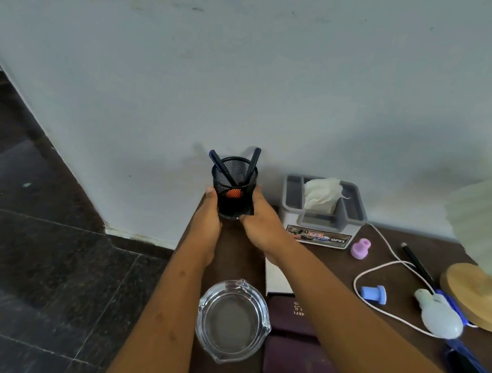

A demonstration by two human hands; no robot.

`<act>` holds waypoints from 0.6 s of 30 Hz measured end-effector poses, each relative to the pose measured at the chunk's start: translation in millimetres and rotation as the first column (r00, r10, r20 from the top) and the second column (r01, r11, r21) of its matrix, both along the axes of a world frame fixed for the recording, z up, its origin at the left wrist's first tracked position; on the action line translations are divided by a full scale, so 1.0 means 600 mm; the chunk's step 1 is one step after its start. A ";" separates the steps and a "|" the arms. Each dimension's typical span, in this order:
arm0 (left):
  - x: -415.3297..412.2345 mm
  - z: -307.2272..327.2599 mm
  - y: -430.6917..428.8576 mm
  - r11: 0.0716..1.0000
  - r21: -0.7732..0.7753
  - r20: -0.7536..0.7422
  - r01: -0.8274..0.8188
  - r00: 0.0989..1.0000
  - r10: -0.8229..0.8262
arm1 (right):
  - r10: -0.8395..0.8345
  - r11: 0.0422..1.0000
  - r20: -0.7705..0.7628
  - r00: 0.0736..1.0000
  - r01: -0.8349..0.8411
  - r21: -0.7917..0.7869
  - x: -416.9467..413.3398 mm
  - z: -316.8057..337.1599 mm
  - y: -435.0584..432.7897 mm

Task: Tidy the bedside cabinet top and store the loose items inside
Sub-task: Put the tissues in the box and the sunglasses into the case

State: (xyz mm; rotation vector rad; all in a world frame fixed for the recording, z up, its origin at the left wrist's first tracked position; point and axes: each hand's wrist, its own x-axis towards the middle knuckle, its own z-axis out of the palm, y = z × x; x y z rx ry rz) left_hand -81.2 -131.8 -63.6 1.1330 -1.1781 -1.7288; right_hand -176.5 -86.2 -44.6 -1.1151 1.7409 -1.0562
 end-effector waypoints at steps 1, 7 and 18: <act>-0.002 0.000 0.003 1.000 0.014 0.042 -0.006 0.999 0.006 | 0.027 1.000 -0.007 1.000 -0.027 0.012 -0.002 0.001 0.012; -0.018 0.046 0.044 0.972 -0.222 0.454 -0.078 0.874 0.174 | 0.048 0.998 -0.053 0.997 -0.045 0.052 -0.036 0.020 0.105; -0.039 0.145 0.238 0.904 -0.244 0.704 0.350 0.706 -0.084 | -0.349 0.934 -0.063 0.935 0.342 -0.106 -0.044 0.064 0.331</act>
